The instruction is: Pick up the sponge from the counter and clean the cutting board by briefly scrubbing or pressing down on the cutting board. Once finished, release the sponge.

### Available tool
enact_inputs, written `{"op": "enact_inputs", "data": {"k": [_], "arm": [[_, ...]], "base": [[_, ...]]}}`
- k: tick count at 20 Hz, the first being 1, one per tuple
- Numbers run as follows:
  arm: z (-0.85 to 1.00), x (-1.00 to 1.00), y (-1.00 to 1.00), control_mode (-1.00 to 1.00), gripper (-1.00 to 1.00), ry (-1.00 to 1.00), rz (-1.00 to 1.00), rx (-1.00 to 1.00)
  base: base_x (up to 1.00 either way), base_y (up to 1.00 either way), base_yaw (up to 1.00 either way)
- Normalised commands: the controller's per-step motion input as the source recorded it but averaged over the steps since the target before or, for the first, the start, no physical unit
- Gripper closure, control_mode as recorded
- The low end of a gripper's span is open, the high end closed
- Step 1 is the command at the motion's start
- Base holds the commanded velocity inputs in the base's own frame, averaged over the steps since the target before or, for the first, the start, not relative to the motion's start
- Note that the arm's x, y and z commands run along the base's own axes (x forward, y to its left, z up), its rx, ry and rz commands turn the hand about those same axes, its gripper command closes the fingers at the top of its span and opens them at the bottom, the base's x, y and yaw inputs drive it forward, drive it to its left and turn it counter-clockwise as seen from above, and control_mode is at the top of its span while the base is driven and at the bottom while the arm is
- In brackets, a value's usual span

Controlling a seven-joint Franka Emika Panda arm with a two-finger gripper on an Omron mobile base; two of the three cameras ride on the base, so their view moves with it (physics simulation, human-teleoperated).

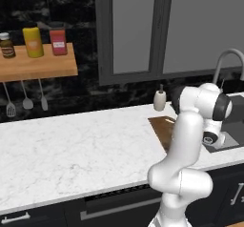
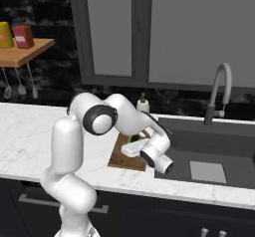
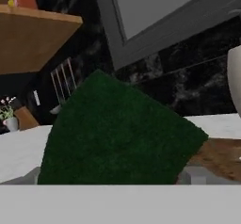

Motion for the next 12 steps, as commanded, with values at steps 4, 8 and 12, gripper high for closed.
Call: {"op": "enact_inputs", "data": {"k": [4,8,12], "arm": [[-0.87,0.46,0.61,-1.0,-1.0,-0.09,-0.15,-0.31],[-1.0,0.51,0.52,-1.0,-1.0,-0.16,-0.24,-0.36],[-1.0,0.8,0.52,-1.0,-1.0,-0.13,-0.32,-0.29]], "base": [[0.0,0.0,0.0],[0.0,0.0,0.0],[0.0,0.0,0.0]]}}
